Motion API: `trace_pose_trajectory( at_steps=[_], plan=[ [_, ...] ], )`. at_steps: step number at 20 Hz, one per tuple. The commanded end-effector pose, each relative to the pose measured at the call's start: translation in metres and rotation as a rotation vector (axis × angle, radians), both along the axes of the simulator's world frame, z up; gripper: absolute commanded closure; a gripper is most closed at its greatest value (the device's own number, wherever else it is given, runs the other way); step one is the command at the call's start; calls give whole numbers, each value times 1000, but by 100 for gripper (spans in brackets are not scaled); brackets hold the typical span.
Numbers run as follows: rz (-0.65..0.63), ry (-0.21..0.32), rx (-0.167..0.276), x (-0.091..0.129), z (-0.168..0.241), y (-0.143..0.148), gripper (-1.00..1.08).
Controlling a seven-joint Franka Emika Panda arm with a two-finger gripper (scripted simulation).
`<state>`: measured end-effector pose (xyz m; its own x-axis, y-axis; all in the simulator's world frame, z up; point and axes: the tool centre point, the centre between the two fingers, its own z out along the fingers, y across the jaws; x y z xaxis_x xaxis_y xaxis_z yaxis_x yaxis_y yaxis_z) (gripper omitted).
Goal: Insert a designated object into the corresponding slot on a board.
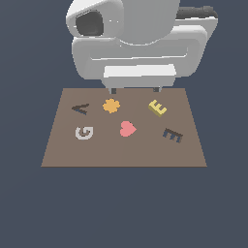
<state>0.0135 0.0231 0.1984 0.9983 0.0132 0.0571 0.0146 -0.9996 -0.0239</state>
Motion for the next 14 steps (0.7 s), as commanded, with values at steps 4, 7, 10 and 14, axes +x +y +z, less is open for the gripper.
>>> trace_pose_trajectory(
  at_steps=[4,7,10,14],
  plan=[
    [9,1,0,0,-2,1,-92],
    [37,2,-2,-1,-7,6,-92],
    [84,5,-4,-3,-17,13,-92],
    [177,11,-9,-7,-36,28,-92]
  ],
)
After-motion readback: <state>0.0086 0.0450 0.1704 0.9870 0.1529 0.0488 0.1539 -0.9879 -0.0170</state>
